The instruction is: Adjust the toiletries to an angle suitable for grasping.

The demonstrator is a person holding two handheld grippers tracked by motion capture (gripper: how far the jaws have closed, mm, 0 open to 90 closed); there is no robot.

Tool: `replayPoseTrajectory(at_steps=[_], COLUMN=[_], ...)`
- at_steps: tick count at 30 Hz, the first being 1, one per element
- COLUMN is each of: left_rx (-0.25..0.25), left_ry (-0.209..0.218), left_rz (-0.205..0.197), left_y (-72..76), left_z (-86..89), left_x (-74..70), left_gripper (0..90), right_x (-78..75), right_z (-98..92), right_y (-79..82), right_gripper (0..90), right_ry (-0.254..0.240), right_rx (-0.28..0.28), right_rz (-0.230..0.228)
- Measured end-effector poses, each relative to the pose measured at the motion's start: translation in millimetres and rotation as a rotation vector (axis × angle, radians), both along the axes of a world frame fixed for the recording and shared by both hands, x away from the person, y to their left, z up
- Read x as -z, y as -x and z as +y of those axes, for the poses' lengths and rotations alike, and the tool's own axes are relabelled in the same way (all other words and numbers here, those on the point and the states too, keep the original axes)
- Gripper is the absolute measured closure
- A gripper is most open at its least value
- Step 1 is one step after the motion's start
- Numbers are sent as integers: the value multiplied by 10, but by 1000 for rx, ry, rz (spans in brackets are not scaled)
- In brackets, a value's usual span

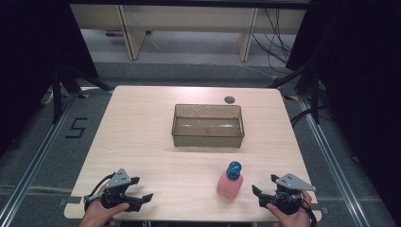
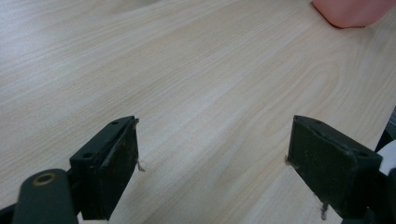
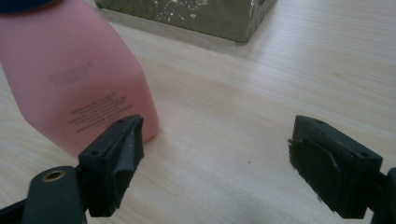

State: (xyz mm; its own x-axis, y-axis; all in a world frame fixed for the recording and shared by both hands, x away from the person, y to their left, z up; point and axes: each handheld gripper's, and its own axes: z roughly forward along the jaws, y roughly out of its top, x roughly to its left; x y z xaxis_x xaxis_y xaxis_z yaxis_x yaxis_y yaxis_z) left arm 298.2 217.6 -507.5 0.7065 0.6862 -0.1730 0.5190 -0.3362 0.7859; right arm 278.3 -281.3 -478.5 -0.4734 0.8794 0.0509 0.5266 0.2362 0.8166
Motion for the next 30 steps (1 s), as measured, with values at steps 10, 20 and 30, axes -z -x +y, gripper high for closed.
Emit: replayPoseTrajectory(at_steps=[10,20,30], left_rx=[3,-1,-1], left_ry=[-4,0,1], left_rz=[4,7,4], left_y=[-4,-3,-3], left_z=[7,3,8], left_x=[-1,3,1], left_gripper=[156,156,156], right_x=[-56,-101,-191], right_z=[28,85,124], right_y=[25,62,140], right_gripper=[196,198,204], right_ry=[-43,-65,-76], right_rx=[-24,-43,-77], right_rz=[-39,-66,-93])
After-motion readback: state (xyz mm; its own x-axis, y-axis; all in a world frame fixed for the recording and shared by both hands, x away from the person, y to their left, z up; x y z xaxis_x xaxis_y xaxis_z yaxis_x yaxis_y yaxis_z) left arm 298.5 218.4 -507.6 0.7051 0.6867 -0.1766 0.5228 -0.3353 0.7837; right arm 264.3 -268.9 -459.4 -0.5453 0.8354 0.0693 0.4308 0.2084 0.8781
